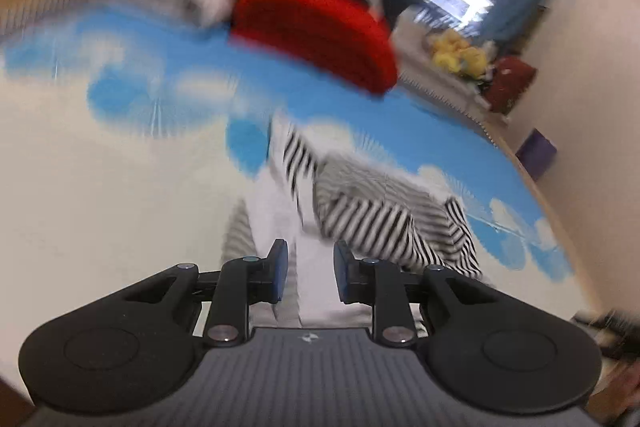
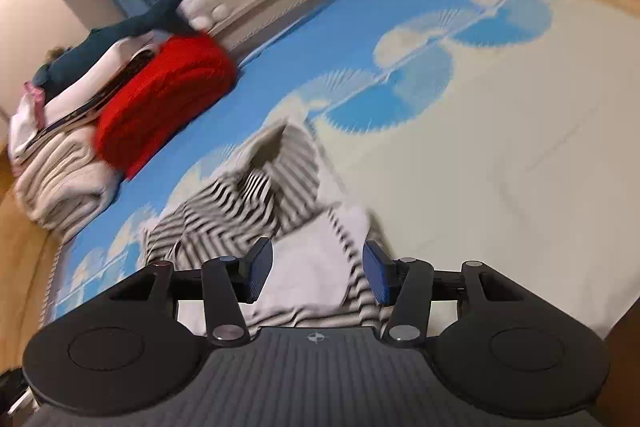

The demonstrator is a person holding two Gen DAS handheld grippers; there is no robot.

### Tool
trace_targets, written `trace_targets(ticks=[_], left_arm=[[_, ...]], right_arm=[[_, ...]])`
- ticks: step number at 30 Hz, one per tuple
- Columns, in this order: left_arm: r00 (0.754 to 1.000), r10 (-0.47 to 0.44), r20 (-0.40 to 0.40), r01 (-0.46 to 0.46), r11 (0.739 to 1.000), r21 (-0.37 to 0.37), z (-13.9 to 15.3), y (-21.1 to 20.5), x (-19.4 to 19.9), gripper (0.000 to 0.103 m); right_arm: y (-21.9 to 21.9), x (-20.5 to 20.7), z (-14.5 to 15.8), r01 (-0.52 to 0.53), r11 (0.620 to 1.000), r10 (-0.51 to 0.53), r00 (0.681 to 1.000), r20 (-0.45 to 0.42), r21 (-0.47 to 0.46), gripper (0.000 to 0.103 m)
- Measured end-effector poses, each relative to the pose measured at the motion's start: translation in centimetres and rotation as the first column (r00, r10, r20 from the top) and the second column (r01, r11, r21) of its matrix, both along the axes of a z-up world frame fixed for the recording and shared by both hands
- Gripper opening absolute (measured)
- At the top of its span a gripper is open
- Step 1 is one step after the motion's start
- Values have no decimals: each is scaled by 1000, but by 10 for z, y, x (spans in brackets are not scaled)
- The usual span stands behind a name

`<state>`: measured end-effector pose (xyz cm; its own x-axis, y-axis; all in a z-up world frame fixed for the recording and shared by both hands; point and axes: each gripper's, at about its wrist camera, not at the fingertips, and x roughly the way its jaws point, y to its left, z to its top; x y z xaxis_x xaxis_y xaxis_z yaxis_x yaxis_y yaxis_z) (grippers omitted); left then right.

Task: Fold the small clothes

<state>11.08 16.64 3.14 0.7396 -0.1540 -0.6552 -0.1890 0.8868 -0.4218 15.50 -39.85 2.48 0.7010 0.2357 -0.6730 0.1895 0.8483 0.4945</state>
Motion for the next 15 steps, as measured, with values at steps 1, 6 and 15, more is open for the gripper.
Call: trace_targets(ticks=[1,6,15], left_arm=[[997,6,-73,-10,999,-52,-11,4,7,28],[943,-2,-332,-28,996,-88,-55,0,31,56],[891,67,-449,-134,984,-118,-79,25,33,71]], right_arm=[[1,1,-6,-22,1000,22,1000,-19,-1,52],[-6,5,-35,-26,1000,27,990,-136,8,52],[0,18,-63,-105,994,104,959,-265,10,59]])
